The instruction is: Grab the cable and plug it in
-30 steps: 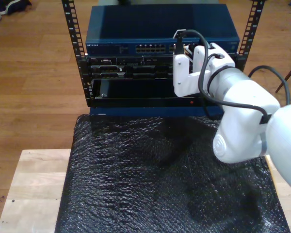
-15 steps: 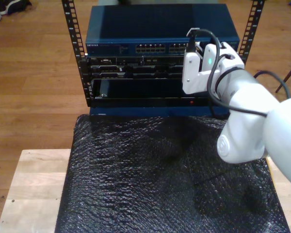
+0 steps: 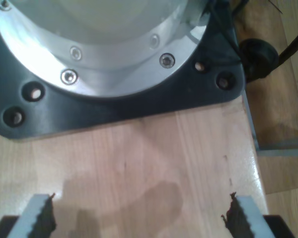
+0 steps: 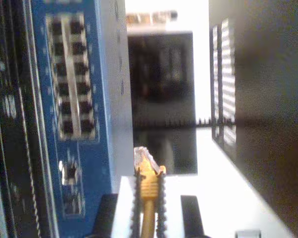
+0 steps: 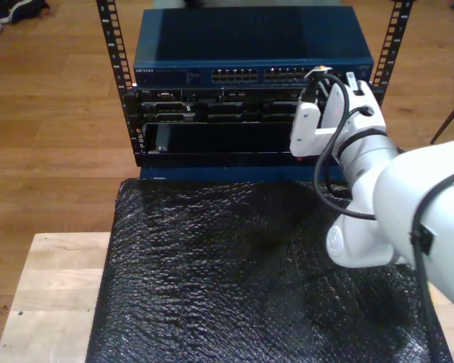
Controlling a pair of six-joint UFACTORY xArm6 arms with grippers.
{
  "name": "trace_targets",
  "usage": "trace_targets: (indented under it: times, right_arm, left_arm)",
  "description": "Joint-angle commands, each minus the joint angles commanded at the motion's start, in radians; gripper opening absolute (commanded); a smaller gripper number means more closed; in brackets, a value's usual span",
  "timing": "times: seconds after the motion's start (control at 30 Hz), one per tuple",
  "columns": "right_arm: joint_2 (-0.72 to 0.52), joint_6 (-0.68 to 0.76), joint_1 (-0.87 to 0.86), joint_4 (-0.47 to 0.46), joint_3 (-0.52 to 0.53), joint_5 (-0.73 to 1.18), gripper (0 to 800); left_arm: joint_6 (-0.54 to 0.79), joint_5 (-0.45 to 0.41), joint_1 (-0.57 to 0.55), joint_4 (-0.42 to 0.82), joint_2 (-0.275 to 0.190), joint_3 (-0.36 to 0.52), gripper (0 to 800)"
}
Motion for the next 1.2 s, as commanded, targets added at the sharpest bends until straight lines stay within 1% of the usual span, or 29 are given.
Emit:
trace_targets:
  times: [0.1,0.27,0.43,0.57,0.7,0.87,1.07,1.2]
  right_arm:
    - [0.029,0.0,0.014,0.017,-0.011,-0.015,0]
    - [0.095,-0.026,0.058,0.1,-0.049,-0.103,0]
    - [0.123,-0.052,0.083,0.164,-0.08,-0.121,0]
    - [0.172,-0.057,0.115,0.219,-0.13,-0.14,0]
    - [0.192,-0.095,0.121,0.233,-0.163,-0.143,0]
    - [0.224,-0.1,0.121,0.262,-0.203,-0.146,0]
    - [0.261,-0.144,0.121,0.265,-0.245,-0.146,0]
    - [0.269,-0.147,0.121,0.265,-0.252,-0.146,0]
  left_arm:
    - [0.0,0.0,0.0,0.0,0.0,0.0,800]
    - [0.0,0.0,0.0,0.0,0.0,0.0,800]
    - [0.0,0.0,0.0,0.0,0.0,-0.002,800]
    - [0.0,0.0,0.0,0.0,0.0,-0.002,800]
    - [0.0,0.0,0.0,0.0,0.0,0.0,800]
    - [0.0,0.0,0.0,0.0,0.0,0.0,800]
    - [0.0,0.0,0.0,0.0,0.0,0.0,800]
    - [0.0,0.002,0.0,0.0,0.0,0.0,800]
